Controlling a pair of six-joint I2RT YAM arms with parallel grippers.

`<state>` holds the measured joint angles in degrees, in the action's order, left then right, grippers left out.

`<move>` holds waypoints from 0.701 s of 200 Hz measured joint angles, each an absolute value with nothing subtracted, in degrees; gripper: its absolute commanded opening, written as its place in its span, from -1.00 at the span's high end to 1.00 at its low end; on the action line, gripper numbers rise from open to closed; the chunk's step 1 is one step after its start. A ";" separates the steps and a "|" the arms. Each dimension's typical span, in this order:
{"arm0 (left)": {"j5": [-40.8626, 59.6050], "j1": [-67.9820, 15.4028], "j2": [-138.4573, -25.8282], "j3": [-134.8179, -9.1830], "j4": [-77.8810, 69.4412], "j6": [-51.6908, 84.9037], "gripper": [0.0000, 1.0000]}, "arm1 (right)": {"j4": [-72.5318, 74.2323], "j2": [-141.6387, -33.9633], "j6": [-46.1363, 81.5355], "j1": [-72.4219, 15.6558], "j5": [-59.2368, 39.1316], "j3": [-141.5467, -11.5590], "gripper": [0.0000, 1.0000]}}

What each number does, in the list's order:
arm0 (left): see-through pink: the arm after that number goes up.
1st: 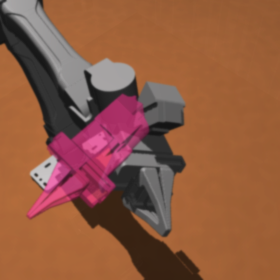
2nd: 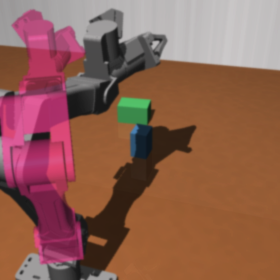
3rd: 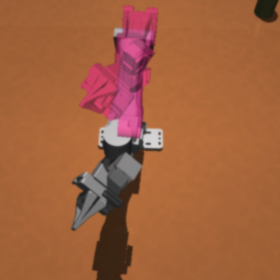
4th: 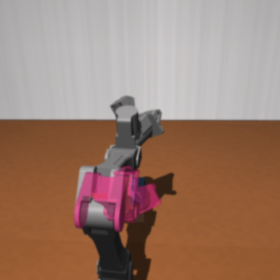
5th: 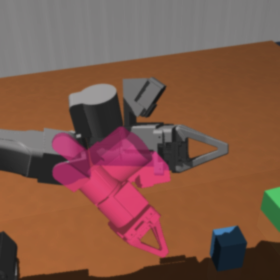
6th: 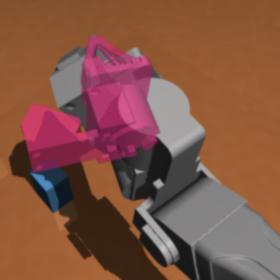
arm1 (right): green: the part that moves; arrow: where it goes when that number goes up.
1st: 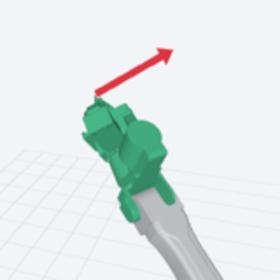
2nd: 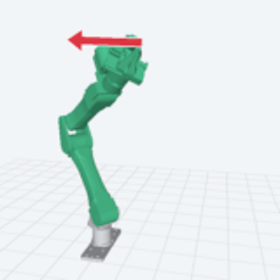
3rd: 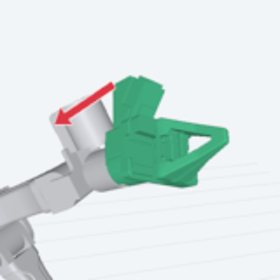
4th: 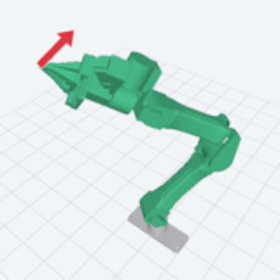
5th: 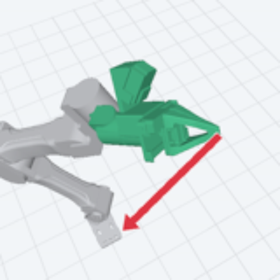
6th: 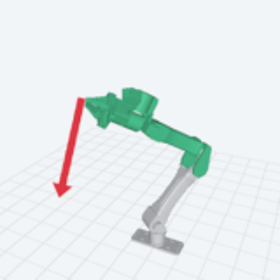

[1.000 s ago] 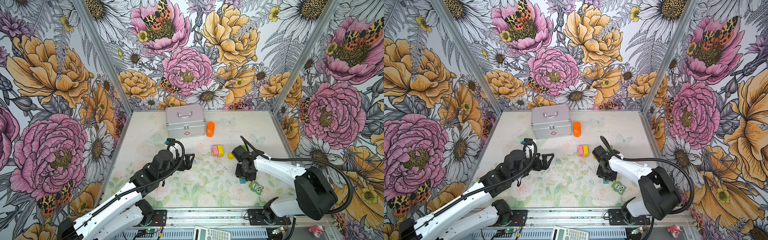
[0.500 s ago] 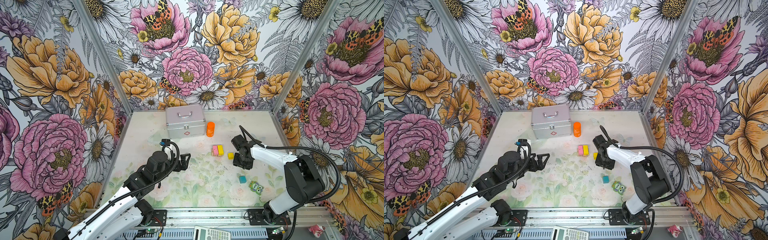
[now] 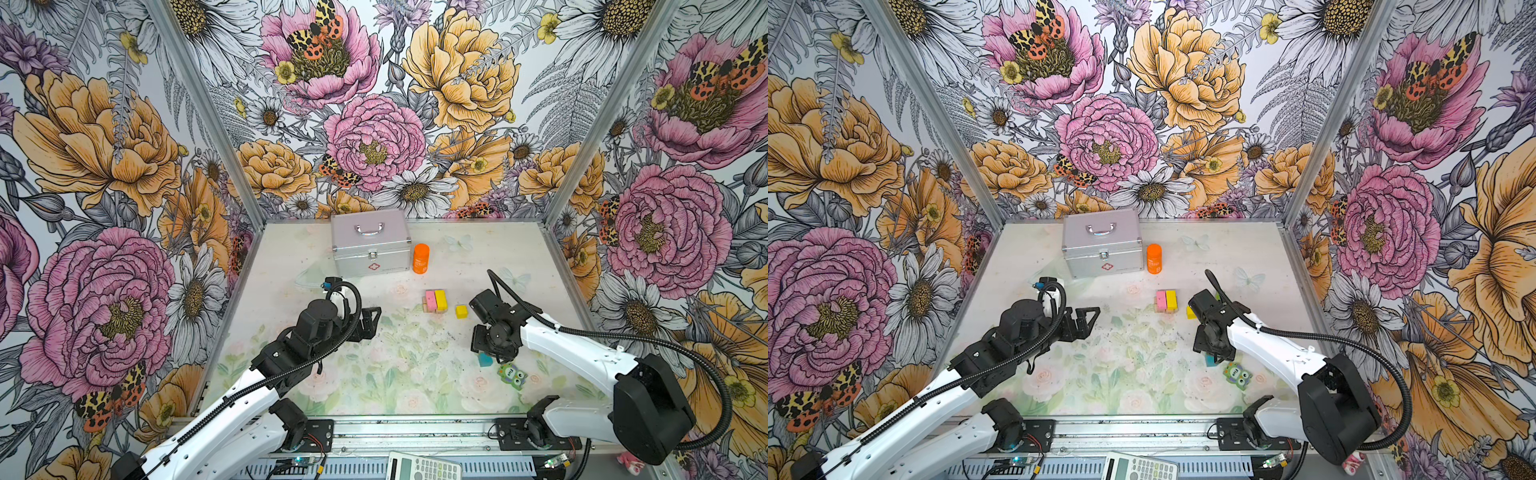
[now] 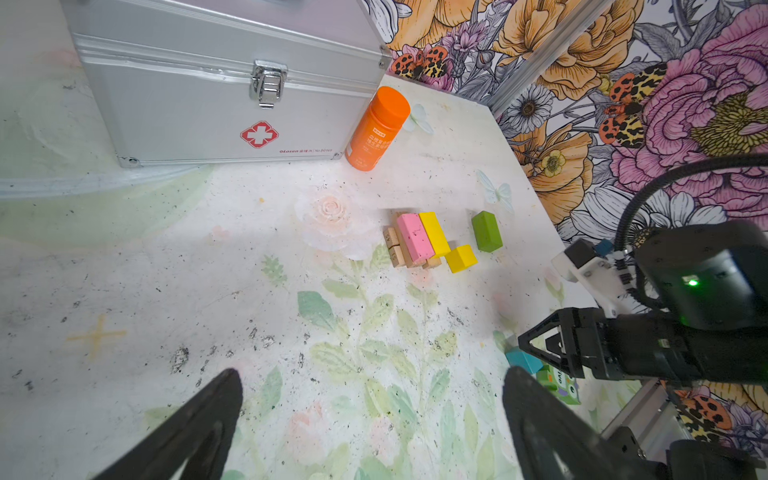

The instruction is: Build the wood block tower

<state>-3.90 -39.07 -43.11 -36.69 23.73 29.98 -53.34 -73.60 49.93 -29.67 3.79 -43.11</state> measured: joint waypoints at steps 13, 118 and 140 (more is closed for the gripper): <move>-3.55 -39.07 -43.03 -36.69 23.73 30.00 -0.98 | -53.15 -73.60 50.11 -29.67 3.73 -41.71 -0.18; -3.36 -39.07 -41.56 -36.69 23.79 30.00 -0.98 | -48.53 -77.62 50.09 -30.09 2.72 -39.68 0.27; -3.36 -39.07 -41.56 -36.69 23.81 30.00 -0.98 | -48.53 -79.57 50.02 -29.85 3.31 -40.95 0.33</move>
